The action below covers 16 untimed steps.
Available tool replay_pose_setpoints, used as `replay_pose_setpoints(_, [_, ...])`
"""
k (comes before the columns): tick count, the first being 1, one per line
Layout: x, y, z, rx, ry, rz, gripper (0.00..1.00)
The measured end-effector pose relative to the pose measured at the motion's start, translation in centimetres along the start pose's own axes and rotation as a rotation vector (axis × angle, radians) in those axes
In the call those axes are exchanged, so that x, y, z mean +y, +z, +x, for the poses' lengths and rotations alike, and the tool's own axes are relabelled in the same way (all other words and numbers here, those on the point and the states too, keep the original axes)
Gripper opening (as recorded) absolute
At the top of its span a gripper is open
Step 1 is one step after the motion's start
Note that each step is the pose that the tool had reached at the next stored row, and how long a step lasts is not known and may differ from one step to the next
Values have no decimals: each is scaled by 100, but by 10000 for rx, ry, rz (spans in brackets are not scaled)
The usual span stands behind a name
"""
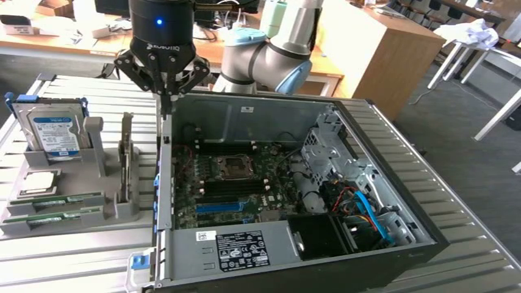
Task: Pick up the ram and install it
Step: 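Reach for the ram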
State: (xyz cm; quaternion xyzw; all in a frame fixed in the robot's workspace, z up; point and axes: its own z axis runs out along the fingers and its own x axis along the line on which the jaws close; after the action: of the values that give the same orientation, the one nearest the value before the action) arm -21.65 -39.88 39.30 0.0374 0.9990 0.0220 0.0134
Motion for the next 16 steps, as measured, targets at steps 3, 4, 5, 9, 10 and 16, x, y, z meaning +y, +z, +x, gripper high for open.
replay_pose_setpoints(3, [-3, -1, 41, 1, -1, 1, 10])
replay_pose_setpoints(4, [-4, -2, 56, 1, 0, 1, 10])
replay_pose_setpoints(5, [-6, -2, 71, 1, -1, 1, 10])
replay_pose_setpoints(9, [-10, -3, 134, 1, -1, 1, 10])
replay_pose_setpoints(10, [-11, -3, 148, 0, 0, 1, 10])
replay_pose_setpoints(16, [-16, -4, 221, 0, 1, 1, 10])
